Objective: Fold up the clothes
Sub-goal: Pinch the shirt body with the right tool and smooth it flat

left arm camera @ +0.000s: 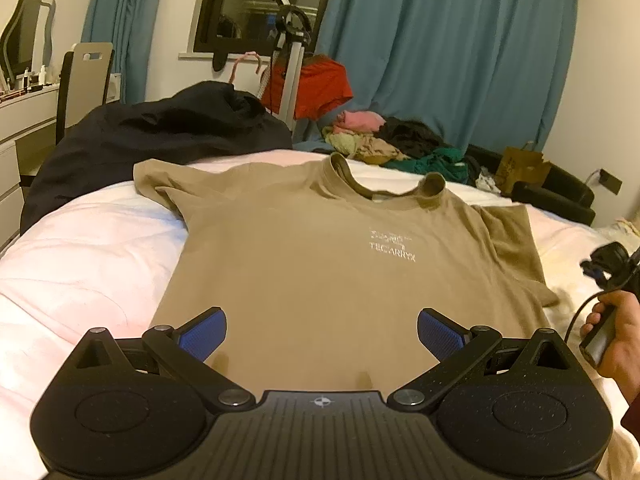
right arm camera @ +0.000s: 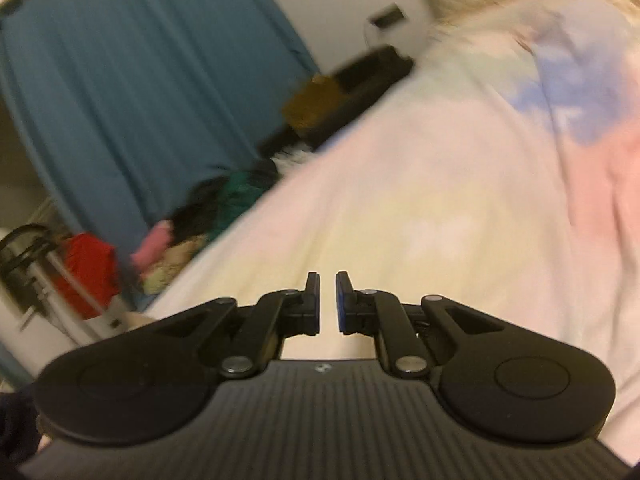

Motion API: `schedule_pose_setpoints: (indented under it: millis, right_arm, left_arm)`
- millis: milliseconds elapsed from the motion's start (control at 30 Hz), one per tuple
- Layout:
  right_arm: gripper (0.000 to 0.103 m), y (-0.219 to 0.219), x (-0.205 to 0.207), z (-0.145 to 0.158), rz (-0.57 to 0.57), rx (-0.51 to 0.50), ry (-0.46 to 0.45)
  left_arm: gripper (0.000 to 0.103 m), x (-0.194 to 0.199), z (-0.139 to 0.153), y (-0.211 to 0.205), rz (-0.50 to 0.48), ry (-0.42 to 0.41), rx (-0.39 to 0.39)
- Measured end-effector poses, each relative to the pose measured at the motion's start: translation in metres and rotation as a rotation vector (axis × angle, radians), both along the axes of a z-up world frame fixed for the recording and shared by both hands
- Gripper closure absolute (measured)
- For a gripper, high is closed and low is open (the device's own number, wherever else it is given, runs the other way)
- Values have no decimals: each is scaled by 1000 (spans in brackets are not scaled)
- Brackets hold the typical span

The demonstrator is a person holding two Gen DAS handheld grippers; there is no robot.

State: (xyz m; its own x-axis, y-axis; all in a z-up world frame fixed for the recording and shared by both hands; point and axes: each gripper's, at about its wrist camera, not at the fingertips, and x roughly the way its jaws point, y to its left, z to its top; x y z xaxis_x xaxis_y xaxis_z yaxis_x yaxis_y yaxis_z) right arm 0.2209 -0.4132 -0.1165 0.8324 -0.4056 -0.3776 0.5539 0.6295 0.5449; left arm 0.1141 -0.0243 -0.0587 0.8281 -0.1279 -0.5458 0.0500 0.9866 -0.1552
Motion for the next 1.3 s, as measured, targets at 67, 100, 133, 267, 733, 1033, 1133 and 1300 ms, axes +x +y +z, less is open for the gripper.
schedule_pose_setpoints:
  millis: [67,100,133,267,733,1033,1133,1300]
  right_arm:
    - [91,-6,5,-8,34,12,19]
    - [90,-6,11,-10,77,13,17]
    - [90,-6,17,-12,121,13,15]
    - [76,-8,45,-22,282,41,23]
    - [22,97,105,-2,758,-224,60]
    - [25,101,77,33,746,-266,-164]
    - [24,70,90,24,549,-229,-26]
    - [24,29,116,-11,473,-62,201]
  left_arm:
    - [0,-1,-1,-1,-6,7,3]
    - [0,-1,-2,-2,-9,9,4]
    - [0,-1,-2,-2,-12,11,5]
    - [0,-3,-2,-3,-16,6,12]
    - [0,8,-14,-10,-12,54,67]
    - [0,7,-14,-7,-12,60,60]
    - [0,7,-14,-6,-11,61,53]
    - [0,9,-15,-8,-13,66,61]
